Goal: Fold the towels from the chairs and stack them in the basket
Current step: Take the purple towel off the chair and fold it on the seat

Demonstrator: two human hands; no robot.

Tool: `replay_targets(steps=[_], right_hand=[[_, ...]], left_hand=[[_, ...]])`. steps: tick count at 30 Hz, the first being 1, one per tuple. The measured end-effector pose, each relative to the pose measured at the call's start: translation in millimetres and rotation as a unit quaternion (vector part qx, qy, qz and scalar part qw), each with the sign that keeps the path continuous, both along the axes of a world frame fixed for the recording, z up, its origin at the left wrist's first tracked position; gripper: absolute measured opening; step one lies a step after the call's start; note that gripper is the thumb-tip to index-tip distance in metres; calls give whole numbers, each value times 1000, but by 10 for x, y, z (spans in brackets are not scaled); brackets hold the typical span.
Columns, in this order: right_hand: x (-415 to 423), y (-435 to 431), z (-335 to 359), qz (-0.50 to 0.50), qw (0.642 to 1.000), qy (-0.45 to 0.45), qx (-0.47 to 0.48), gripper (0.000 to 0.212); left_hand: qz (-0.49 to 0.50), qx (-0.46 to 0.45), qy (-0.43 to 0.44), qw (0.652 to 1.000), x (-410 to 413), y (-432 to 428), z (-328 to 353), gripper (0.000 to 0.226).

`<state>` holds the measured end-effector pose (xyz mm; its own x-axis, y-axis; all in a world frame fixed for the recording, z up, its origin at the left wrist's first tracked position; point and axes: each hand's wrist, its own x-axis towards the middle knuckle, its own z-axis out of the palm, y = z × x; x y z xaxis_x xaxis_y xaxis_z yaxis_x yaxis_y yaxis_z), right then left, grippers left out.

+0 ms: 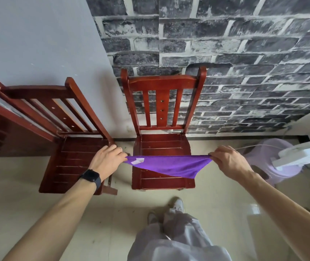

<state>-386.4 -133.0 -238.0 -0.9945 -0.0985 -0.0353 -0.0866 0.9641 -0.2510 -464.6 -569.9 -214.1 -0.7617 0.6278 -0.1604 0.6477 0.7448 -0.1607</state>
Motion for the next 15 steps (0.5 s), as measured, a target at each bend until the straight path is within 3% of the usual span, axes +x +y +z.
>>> replay_targets(steps=[7, 15], right_hand=[[-565, -25, -130, -70, 997, 1, -17, 17], [-941, 91, -432, -75, 996, 41, -11, 15]], left_hand=[[57, 78, 44, 994, -523, 168, -380, 12], [19, 113, 95, 989, -1064, 223, -528, 11]])
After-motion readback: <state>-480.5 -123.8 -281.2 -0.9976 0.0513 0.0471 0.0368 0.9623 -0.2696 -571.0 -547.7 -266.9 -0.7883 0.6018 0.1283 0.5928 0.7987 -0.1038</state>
